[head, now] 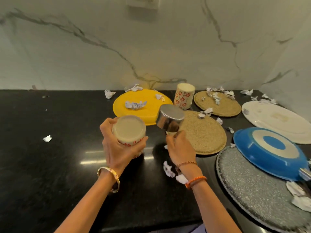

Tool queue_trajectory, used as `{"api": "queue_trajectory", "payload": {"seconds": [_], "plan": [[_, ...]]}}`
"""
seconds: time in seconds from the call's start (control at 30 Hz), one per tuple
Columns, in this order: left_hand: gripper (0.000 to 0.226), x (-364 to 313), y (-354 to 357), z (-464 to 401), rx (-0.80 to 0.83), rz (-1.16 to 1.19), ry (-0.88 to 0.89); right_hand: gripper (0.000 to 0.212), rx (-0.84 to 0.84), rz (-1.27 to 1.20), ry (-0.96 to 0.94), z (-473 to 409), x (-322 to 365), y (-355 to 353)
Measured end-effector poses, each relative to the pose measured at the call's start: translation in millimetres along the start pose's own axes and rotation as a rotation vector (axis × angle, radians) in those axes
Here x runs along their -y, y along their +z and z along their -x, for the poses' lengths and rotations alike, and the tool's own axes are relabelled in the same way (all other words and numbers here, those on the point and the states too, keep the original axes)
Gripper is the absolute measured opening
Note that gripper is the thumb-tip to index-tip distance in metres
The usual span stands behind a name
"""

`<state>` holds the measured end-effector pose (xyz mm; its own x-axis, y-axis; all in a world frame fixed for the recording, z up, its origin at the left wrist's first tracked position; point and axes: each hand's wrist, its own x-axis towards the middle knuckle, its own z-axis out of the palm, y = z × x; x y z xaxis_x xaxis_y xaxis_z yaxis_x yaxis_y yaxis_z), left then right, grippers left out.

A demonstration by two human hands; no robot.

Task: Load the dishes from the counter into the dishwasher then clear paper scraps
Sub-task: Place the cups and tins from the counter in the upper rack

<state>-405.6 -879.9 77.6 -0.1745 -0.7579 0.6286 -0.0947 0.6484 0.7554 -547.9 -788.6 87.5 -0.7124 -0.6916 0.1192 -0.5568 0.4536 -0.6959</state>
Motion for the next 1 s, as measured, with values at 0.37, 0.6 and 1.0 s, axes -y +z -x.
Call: {"api": "queue_trajectory", "payload": {"seconds": [0.37,0.6,1.0], "plan": [[0.072,-113,110,21,0.387,0.796,0.295,0.049,-1.047,-0.084,0.054,96,-64,-107],[0.073,-185,119,127,0.909,1.075,0.301,0.055,-1.452,0.047,0.393,240,-95,-149],[0.074,-287,-13,349,1.588,1.389,0.251,0.037,-1.768,0.119,0.605,550,-72,-144]]}}
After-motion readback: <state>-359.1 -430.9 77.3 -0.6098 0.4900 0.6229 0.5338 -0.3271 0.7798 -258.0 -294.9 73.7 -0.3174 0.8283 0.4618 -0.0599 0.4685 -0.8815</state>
